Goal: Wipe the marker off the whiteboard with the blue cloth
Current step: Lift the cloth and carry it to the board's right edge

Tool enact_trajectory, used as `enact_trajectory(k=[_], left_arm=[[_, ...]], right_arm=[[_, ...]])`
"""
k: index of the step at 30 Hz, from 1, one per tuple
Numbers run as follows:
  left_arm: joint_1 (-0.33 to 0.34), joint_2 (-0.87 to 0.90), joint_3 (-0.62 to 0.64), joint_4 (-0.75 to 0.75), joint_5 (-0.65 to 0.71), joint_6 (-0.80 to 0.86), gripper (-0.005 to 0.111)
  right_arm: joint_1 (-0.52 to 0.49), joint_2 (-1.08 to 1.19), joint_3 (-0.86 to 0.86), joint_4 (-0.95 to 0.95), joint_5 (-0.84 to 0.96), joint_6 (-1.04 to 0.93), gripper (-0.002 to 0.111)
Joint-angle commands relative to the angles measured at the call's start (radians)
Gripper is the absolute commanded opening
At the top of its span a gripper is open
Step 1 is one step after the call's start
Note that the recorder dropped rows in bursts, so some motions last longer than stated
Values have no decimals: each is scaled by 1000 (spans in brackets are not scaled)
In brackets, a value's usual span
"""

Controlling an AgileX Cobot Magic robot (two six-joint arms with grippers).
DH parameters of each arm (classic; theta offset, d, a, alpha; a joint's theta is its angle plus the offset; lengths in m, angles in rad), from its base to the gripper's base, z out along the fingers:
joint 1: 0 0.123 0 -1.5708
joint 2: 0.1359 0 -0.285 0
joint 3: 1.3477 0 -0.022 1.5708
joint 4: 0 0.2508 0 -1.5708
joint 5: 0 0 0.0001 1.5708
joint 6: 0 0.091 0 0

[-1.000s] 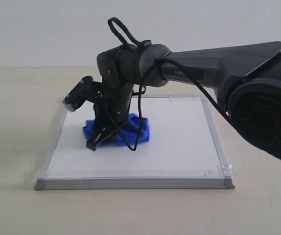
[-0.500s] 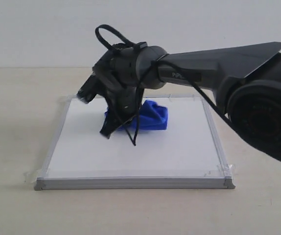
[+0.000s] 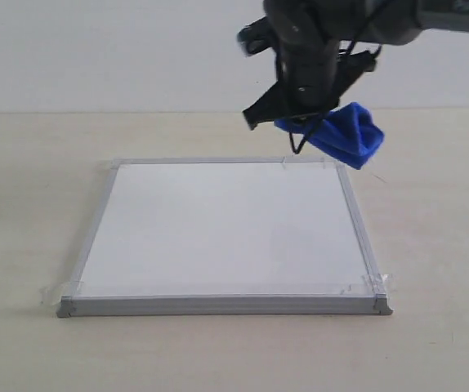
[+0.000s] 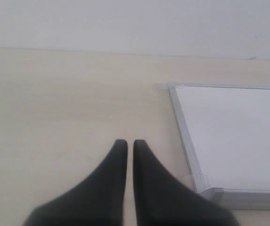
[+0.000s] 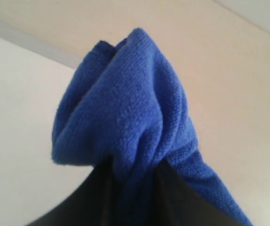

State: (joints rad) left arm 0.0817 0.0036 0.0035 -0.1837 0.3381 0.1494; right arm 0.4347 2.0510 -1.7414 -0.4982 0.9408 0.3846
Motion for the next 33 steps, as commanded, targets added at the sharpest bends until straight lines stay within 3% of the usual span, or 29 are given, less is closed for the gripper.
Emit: enact_trajectory(k=[1,5,10,12,16,18,26,33], left_arm=[[-2,-4,-3,-1,-10,1,4],[-2,-4,-3,-1,-10,1,4],[-2,-4,-3,-1,-10,1,4],[-2,-4,-3,-1,-10,1,4],[-2,-4,-3,-1,-10,1,4],[-2,-4,-3,-1,-10,1,4],[-2,-4,-3,-1,-10,1,4],[-2,-4,-3,-1,-10,1,4]], right_arm=[[-84,-86,115,-4,125,133,0],[-146,-86,194,24,172,139,0],[-247,-86,406,77,-116,273,0],[-252,-86,442,70,-137,298,4],[-244,-86,445,69,-146,367,26],[-239,-86,445,73,-171,389,30],[-217,-86,445,84,-259,433,5],[-217,-84,445,53,-241,477,4]])
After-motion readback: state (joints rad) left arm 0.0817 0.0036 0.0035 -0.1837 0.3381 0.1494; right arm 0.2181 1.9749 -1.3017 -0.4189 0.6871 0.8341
